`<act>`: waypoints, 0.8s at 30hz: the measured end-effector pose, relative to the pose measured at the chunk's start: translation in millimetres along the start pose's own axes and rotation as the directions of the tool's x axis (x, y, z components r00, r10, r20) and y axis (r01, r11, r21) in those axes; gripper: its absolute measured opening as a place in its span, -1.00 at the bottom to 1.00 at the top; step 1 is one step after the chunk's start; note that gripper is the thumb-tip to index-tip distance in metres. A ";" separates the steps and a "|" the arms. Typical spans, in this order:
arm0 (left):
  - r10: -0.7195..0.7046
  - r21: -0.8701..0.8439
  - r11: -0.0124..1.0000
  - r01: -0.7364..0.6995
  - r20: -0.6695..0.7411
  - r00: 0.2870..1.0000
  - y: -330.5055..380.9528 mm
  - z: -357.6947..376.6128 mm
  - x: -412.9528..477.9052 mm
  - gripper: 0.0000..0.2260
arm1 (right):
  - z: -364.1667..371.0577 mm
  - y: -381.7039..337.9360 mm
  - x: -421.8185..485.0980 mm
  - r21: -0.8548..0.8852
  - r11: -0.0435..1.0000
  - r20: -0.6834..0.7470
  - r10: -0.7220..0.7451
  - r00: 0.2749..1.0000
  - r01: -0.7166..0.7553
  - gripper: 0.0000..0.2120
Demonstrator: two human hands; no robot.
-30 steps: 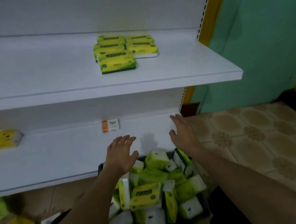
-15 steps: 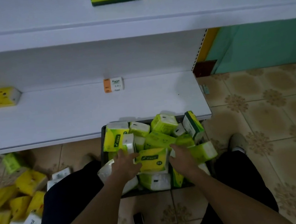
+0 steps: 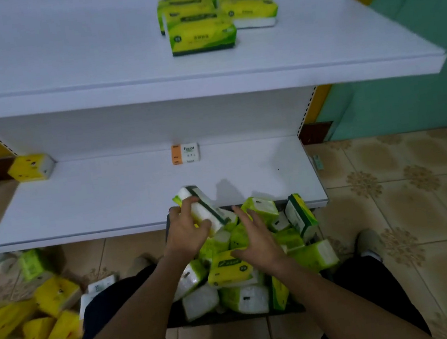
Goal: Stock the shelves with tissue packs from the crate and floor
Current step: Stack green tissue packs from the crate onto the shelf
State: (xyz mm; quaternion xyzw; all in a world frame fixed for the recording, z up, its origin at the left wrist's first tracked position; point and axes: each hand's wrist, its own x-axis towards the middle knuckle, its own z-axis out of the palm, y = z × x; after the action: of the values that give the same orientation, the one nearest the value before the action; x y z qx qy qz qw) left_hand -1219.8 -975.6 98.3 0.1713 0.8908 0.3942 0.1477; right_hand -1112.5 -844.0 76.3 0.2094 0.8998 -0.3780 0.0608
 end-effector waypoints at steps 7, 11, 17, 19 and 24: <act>0.156 -0.117 0.980 -0.160 -0.044 0.987 53.2 -41.4 -16.5 -0.53 | -43.4 -60.8 -8.4 0.090 0.988 -0.367 -0.083 0.926 0.124 -0.58; 0.277 -0.040 0.958 -0.284 -0.127 0.952 73.9 -70.6 -22.1 -0.20 | -88.5 -84.3 -16.3 0.252 0.957 -0.362 -0.043 0.931 0.142 -0.75; 0.421 0.061 0.907 -0.417 -0.164 0.892 113.4 -87.9 -14.7 -0.24 | -156.1 -123.6 -19.4 0.657 0.742 -0.310 0.107 0.945 0.132 -0.92; 0.493 0.136 0.870 -0.473 -0.234 0.838 134.7 -91.5 -9.2 -0.40 | -173.0 -130.3 -20.1 0.627 0.758 -0.411 0.125 0.903 0.180 -0.70; 0.623 0.325 0.777 -0.539 -0.282 0.729 185.2 -103.1 23.8 -0.55 | -222.6 -130.2 -2.4 0.405 0.830 -0.610 -0.067 0.790 0.383 -0.30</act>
State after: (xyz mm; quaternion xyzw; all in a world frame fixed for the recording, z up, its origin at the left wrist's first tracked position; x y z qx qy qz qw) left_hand -1247.3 -916.0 301.3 0.3797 0.8404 0.3442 -0.1764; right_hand -1154.5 -769.3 319.6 0.2081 0.7619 -0.5254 -0.3163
